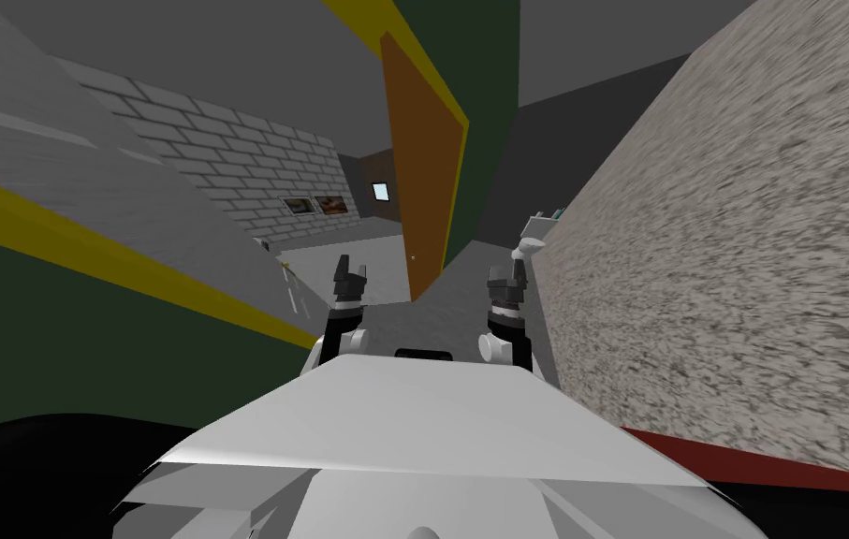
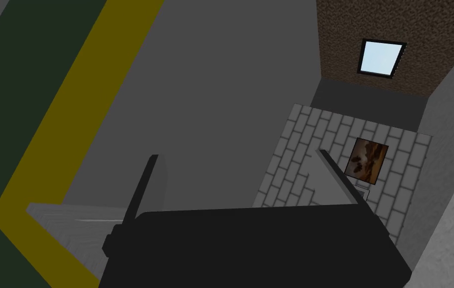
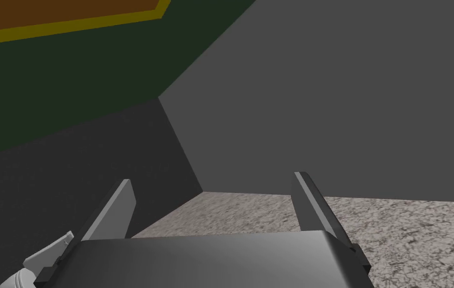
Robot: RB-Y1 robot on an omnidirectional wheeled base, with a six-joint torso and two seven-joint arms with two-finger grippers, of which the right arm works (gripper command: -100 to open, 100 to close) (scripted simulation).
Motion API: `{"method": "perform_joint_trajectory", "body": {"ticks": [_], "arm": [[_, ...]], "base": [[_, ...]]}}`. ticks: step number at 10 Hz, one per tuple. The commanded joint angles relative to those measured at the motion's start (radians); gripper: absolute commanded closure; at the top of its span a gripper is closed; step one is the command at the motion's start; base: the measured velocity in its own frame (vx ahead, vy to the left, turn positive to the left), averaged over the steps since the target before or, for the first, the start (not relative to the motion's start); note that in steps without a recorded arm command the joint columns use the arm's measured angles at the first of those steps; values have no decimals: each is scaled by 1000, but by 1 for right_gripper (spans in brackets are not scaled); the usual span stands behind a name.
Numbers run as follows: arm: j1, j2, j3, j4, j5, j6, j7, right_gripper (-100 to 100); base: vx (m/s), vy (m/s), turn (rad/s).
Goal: Push the door open
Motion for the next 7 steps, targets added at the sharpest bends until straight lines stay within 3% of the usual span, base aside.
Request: {"method": "perform_joint_trajectory", "body": {"ticks": [1,7], "arm": [[-13,-9,2,32,-1,-5,-3,-100],[-58,-34,38,168,5,-28,-4,-100]], "base": [[103,-20,63],[102,-27,92]]}}
